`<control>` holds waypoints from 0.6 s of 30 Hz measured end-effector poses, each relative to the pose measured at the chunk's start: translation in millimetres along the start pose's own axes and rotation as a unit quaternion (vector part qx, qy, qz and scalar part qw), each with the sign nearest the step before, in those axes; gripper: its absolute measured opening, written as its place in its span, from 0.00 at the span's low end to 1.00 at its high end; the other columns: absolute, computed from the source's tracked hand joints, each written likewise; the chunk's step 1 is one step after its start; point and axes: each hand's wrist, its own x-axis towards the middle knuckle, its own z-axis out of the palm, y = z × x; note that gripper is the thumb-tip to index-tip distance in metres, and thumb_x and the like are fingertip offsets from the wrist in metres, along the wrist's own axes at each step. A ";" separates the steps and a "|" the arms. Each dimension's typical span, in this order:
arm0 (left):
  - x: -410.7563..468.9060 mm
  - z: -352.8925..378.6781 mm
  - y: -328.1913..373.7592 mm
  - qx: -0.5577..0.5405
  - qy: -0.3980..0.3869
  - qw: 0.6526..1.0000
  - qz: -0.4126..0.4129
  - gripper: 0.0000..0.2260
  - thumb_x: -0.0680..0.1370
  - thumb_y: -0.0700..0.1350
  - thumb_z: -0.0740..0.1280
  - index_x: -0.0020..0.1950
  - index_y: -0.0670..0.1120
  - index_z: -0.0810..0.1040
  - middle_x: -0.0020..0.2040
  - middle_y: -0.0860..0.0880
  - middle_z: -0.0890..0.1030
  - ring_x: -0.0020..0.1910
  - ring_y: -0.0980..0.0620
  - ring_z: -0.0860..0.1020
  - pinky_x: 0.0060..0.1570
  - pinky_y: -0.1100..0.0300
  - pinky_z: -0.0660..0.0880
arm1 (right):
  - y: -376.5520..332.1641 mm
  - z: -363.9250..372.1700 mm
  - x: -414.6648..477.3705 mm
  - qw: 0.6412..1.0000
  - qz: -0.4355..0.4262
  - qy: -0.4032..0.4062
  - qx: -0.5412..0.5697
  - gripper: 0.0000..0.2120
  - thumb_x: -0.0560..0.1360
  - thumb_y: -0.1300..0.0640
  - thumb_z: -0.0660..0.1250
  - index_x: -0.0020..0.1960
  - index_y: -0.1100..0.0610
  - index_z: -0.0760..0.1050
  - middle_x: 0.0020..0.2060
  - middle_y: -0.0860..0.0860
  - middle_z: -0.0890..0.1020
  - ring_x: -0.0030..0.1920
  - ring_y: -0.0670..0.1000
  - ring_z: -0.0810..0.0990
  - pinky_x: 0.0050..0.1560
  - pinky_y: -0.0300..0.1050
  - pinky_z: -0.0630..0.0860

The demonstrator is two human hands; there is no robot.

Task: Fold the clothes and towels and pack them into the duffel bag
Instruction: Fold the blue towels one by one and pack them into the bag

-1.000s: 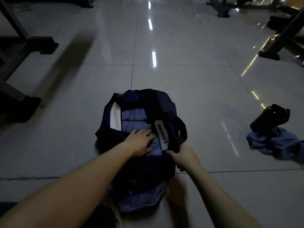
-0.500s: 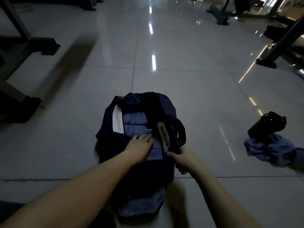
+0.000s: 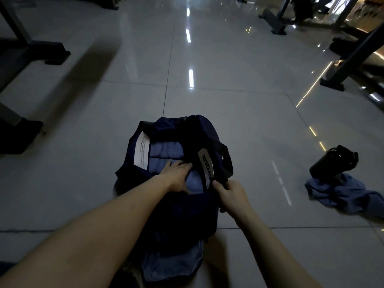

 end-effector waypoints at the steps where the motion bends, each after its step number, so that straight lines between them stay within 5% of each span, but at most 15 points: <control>1: -0.5 2.9 -0.9 0.007 -0.001 1.000 0.001 0.50 0.71 0.65 0.73 0.83 0.47 0.51 0.80 0.45 0.62 0.80 0.44 0.56 0.78 0.42 0.49 | -0.2 -0.7 1.2 1.000 0.002 -0.003 0.003 0.27 0.69 0.37 0.62 0.41 0.63 0.77 0.34 0.61 0.82 0.37 0.62 0.81 0.37 0.63 0.79; 6: -9.0 17.1 -4.1 0.044 0.030 0.998 0.016 0.45 0.73 0.63 0.71 0.82 0.50 0.53 0.74 0.44 0.70 0.76 0.43 0.61 0.78 0.39 0.46 | -4.1 4.0 5.9 1.000 0.007 -0.018 0.007 0.30 0.68 0.36 0.62 0.43 0.65 0.77 0.33 0.61 0.80 0.39 0.66 0.82 0.36 0.62 0.78; 10: -22.2 19.8 -3.7 0.080 0.060 0.995 0.013 0.45 0.75 0.68 0.65 0.83 0.49 0.49 0.78 0.47 0.65 0.77 0.43 0.59 0.78 0.39 0.47 | -2.4 9.2 7.2 1.000 0.002 -0.023 -0.003 0.29 0.70 0.36 0.63 0.44 0.65 0.78 0.37 0.64 0.82 0.38 0.64 0.82 0.37 0.63 0.79; 15: -34.1 34.9 -0.9 0.019 0.265 0.963 0.037 0.27 0.81 0.61 0.53 0.72 0.47 0.74 0.75 0.47 0.71 0.73 0.45 0.68 0.74 0.49 0.60 | 1.2 6.0 8.6 1.000 0.008 0.000 -0.021 0.26 0.74 0.40 0.66 0.41 0.66 0.76 0.34 0.64 0.81 0.35 0.65 0.82 0.34 0.61 0.78; 18: -37.9 46.1 3.0 0.006 0.194 0.979 0.065 0.33 0.81 0.62 0.42 0.71 0.47 0.75 0.76 0.49 0.70 0.76 0.50 0.64 0.76 0.51 0.57 | 2.8 6.4 5.9 0.999 0.009 0.006 -0.038 0.25 0.76 0.41 0.66 0.40 0.64 0.76 0.31 0.61 0.81 0.32 0.61 0.82 0.34 0.60 0.79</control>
